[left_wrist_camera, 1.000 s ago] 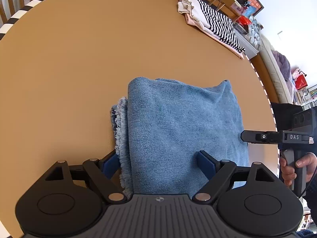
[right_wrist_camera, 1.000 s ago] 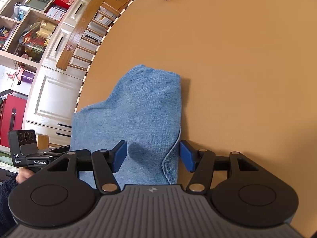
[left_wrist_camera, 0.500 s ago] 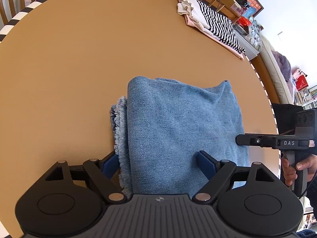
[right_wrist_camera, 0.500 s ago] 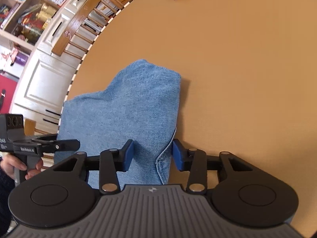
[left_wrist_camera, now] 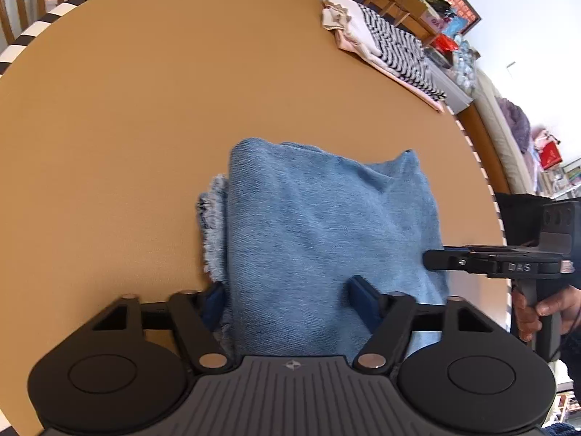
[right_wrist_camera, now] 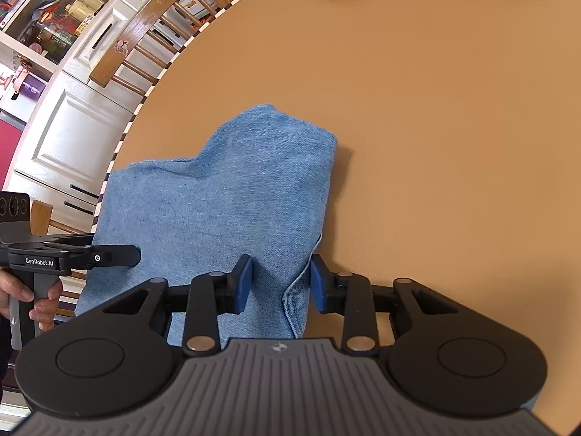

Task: Fold clothes
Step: 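Grasp the folded jeans bundle with both tools and lift it, then carry the jeans with both tools over the stack of folded clothes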

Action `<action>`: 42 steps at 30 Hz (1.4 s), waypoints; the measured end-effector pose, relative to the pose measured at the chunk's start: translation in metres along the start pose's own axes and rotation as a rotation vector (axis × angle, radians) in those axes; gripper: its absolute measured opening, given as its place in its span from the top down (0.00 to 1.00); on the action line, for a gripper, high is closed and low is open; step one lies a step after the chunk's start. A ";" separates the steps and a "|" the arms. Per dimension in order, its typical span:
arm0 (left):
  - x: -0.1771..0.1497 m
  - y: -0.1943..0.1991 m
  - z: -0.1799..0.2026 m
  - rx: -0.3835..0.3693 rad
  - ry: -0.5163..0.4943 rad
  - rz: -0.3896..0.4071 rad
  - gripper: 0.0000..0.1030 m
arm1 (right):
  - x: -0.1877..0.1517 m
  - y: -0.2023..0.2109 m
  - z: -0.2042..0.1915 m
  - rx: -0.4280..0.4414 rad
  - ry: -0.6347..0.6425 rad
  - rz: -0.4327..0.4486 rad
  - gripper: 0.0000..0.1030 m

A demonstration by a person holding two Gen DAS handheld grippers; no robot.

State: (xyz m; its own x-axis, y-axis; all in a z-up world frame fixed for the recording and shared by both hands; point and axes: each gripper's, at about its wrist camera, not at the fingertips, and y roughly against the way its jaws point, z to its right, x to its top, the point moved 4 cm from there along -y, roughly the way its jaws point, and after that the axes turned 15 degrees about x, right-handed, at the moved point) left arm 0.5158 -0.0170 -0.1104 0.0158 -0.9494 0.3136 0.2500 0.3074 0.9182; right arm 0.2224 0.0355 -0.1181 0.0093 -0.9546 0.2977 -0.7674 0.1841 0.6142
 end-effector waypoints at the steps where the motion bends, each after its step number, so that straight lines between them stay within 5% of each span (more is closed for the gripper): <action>1: 0.000 0.000 0.000 0.000 0.004 -0.002 0.36 | 0.000 0.000 0.000 0.002 0.000 0.000 0.68; 16: 0.002 0.011 -0.002 0.002 0.038 0.022 0.64 | 0.002 0.008 -0.008 0.027 0.003 0.016 0.78; 34: 0.013 0.026 0.021 -0.033 0.026 0.053 0.73 | 0.015 0.044 -0.016 0.033 0.026 0.068 0.80; 42: 0.058 0.046 0.053 -0.059 0.007 0.108 0.73 | 0.051 0.085 -0.020 0.032 0.048 0.143 0.80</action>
State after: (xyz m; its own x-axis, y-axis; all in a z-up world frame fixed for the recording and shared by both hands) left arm 0.4764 -0.0543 -0.0374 0.0523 -0.9116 0.4078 0.3033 0.4036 0.8632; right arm 0.1701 0.0071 -0.0360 -0.0714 -0.9066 0.4158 -0.7833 0.3091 0.5394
